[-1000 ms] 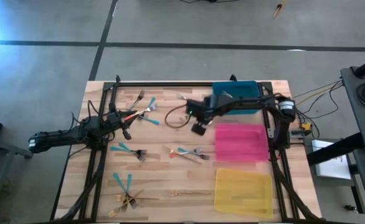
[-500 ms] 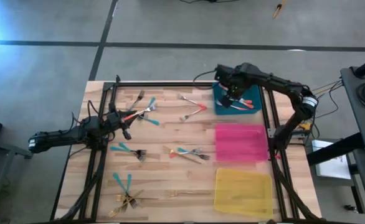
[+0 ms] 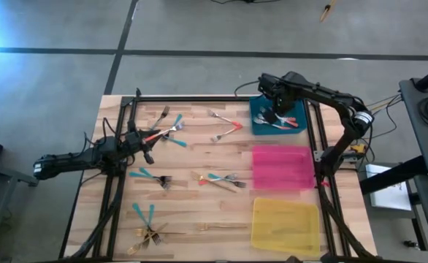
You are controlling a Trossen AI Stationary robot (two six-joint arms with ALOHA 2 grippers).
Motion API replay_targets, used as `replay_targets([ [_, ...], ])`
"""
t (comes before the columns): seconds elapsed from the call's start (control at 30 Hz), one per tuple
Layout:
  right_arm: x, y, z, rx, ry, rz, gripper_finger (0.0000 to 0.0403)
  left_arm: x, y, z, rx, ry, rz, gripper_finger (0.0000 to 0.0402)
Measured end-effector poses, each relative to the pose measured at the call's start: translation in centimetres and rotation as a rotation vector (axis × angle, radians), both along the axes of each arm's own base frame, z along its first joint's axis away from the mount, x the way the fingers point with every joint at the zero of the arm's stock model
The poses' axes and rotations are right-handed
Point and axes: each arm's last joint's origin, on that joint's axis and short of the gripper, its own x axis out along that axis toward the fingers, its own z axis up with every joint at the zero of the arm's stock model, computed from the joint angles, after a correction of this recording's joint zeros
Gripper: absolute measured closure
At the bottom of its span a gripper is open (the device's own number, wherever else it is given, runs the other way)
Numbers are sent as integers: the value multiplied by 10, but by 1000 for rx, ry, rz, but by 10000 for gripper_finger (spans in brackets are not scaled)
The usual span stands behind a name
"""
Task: Sort silverware by color (type)
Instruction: Put the gold fork into the pink bin
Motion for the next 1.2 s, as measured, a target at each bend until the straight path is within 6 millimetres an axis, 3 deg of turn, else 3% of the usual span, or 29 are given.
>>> replay_targets([
  [0.2,8,3,11,-5,-58,-3,359,0,0,0,0,0,0,337],
  [0.37,36,24,16,100,-283,25,358,0,0,0,0,0,0,337],
  [0.5,80,63,14,71,-424,184,358,0,0,0,0,0,0,337],
  [0.63,123,117,8,52,-553,385,358,0,0,0,0,0,0,337],
  [0.83,160,183,-7,65,-669,559,358,0,0,0,0,0,0,337],
  [0.97,169,206,-21,94,-641,613,358,0,0,0,0,0,0,337],
  [1.2,182,223,-47,188,-612,661,358,0,0,0,0,0,0,337],
])
